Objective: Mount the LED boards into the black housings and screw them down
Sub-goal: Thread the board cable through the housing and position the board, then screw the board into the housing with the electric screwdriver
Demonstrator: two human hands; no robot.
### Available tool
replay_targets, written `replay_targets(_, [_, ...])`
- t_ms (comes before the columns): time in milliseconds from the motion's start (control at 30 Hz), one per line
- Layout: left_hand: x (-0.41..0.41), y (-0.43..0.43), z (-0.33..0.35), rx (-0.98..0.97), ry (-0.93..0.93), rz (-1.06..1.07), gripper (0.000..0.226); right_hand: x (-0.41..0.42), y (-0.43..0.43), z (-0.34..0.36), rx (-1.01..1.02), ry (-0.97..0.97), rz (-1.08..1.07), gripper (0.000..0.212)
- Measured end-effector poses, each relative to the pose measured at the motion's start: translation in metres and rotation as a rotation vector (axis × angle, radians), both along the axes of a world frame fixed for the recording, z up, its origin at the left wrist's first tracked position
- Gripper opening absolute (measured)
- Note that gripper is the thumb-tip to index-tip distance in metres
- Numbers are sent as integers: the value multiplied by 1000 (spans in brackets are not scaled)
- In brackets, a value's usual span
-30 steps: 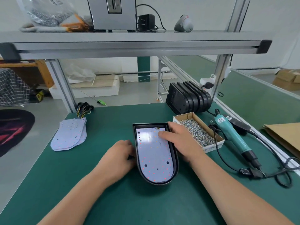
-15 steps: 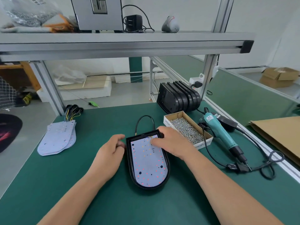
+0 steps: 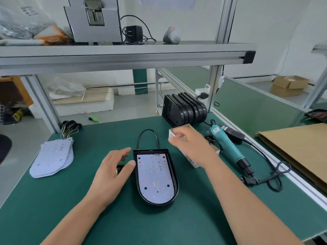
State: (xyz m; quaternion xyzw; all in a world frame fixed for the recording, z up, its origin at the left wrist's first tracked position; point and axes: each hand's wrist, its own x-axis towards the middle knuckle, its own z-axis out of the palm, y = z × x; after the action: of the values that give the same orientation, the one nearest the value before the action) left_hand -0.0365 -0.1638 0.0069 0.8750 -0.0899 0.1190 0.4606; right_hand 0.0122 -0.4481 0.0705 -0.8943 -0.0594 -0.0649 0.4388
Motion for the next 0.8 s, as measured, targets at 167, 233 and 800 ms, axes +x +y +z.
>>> replay_targets(167, [-5,2,12,126,-132,77,60,-9,-65,17,-127,-146,-146,19])
replay_targets(233, [-7,0,19,189,-232,108,57,-13,-102,14,-254,-217,-298,17])
replay_targets(800, [14,-125,56,419,-233,-255,22,-17,-170,-32,228,200,-335,48])
